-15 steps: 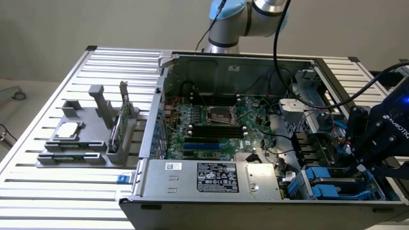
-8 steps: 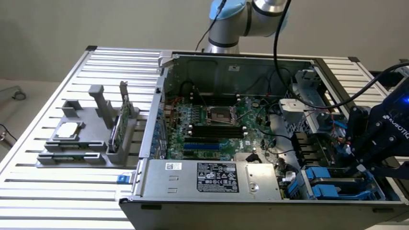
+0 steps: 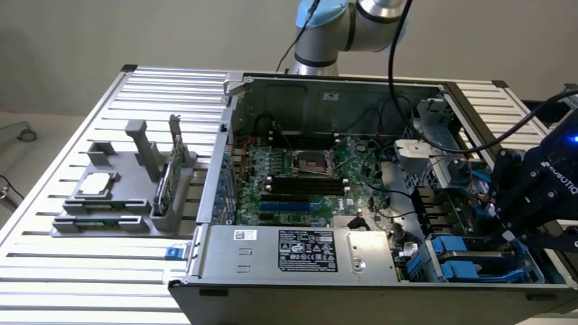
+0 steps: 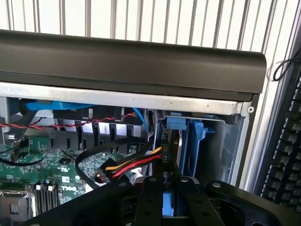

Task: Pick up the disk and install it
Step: 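Insert the first disk wire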

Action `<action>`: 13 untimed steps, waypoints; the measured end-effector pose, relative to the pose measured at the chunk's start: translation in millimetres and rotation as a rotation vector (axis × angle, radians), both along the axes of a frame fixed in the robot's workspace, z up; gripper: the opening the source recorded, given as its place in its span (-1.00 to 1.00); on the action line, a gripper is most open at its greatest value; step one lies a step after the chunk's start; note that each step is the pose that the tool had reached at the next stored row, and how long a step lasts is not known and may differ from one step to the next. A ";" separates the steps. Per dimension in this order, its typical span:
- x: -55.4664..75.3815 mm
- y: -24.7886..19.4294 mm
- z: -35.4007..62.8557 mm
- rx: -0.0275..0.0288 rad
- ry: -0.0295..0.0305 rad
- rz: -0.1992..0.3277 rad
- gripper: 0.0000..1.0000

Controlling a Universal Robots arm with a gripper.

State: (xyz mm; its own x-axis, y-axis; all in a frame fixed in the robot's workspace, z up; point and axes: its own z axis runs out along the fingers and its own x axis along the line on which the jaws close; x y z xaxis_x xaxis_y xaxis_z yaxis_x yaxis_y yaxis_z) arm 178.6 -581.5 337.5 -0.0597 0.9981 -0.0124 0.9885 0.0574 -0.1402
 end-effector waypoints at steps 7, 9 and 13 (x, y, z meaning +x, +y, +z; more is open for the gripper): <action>0.6 0.0 -0.1 0.0002 0.0000 -0.026 -0.66; 0.9 0.0 -0.1 0.0002 0.0000 -0.031 -0.66; 1.6 -0.3 -0.1 0.0001 0.0000 -0.034 -0.66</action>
State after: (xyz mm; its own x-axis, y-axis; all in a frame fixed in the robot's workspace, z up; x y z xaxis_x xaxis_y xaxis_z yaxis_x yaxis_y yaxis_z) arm 180.1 -581.8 337.4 -0.0262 0.9996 -0.0123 0.9898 0.0243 -0.1403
